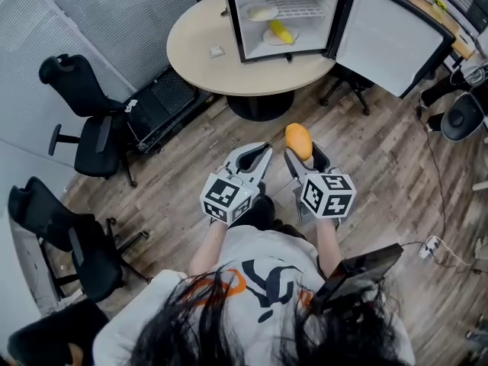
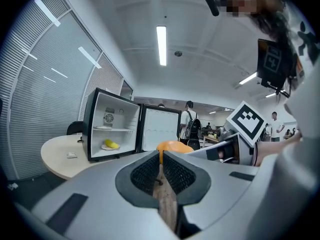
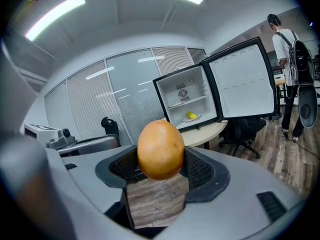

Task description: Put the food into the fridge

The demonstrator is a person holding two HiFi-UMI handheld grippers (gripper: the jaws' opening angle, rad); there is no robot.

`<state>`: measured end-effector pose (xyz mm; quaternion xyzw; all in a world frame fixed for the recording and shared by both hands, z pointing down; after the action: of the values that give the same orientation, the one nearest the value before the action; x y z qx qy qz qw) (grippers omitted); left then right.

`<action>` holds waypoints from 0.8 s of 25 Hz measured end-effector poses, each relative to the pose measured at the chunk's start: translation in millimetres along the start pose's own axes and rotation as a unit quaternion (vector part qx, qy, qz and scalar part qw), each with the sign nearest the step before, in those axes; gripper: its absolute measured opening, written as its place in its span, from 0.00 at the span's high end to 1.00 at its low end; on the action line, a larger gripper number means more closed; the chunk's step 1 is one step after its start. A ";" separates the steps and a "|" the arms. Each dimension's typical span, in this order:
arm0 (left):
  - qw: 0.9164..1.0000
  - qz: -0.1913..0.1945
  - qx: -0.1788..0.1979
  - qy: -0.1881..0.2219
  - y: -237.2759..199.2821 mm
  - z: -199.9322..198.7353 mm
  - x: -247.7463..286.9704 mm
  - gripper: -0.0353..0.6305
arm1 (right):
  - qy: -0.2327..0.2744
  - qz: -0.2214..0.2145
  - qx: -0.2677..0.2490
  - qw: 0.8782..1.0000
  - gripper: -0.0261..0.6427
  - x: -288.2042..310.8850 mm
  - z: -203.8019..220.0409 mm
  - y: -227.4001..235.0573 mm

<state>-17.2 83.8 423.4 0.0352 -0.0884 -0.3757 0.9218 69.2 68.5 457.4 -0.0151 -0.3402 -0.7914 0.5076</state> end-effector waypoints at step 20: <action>1.000 0.016 0.002 -0.010 -73.7 6.3 91.8 0.93 | -0.004 0.021 0.014 1.000 0.51 82.1 -59.2 48.9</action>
<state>-4.5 -33.0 432.4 0.0316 -0.0985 -0.3613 0.9267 88.2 -41.8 467.8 -0.0185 -0.3531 -0.7755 0.5231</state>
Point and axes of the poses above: the fingertips, and each gripper's own axes: x forward along the fingers, y to its right, z out of its underside, the point moved 1 cm from there along -x, backward along the fingers, and after that the axes turned 13 degrees about x, right-handed, at the moved point
